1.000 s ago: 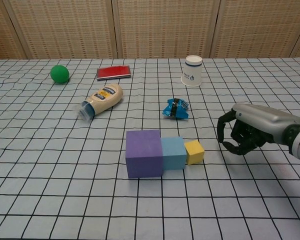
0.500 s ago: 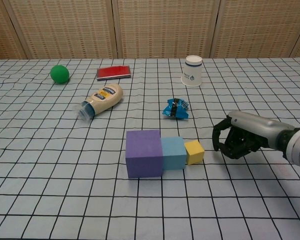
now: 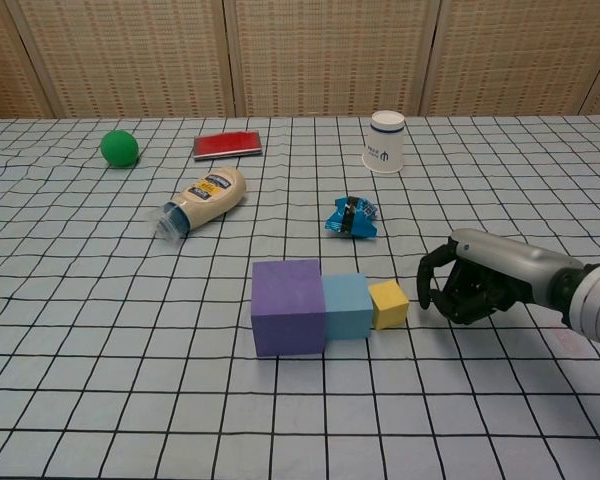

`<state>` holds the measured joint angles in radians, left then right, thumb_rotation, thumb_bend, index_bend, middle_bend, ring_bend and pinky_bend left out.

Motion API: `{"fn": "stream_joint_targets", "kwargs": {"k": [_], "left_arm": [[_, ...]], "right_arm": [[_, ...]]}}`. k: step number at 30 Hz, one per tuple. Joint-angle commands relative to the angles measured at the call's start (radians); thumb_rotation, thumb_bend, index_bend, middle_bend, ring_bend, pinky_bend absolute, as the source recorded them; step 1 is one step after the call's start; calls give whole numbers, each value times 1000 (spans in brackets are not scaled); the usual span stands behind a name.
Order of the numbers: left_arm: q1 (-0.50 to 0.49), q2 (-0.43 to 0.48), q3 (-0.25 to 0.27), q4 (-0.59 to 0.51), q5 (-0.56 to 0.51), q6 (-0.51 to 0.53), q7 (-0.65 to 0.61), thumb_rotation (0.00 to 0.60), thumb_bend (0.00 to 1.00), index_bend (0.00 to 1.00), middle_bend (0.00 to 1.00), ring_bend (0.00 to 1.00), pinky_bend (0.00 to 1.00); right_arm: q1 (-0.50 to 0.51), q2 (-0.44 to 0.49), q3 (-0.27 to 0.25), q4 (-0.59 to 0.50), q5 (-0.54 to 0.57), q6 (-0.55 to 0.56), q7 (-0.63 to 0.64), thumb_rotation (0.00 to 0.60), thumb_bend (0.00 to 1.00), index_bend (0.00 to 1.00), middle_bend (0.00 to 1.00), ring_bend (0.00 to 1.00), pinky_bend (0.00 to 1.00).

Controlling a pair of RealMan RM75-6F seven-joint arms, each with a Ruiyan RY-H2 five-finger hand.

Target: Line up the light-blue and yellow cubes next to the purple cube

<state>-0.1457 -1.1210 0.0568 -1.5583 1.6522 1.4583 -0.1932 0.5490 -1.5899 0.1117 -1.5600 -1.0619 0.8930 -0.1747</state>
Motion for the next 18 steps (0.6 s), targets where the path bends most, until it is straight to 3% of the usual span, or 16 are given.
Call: {"fn": "stream_joint_targets", "kwargs": {"k": [1, 18], "left_arm": [[0, 0, 0, 0, 0, 0, 0, 600, 504, 277, 288, 158, 400], [0, 1, 0, -1, 0, 0, 0, 600, 504, 277, 288, 158, 400]], "right_arm": [[1, -2, -4, 9, -9, -6, 15, 600, 555, 541, 914, 848, 1000], [-3, -20, -11, 47, -58, 5, 67, 600, 555, 529, 915, 848, 1000]]}}
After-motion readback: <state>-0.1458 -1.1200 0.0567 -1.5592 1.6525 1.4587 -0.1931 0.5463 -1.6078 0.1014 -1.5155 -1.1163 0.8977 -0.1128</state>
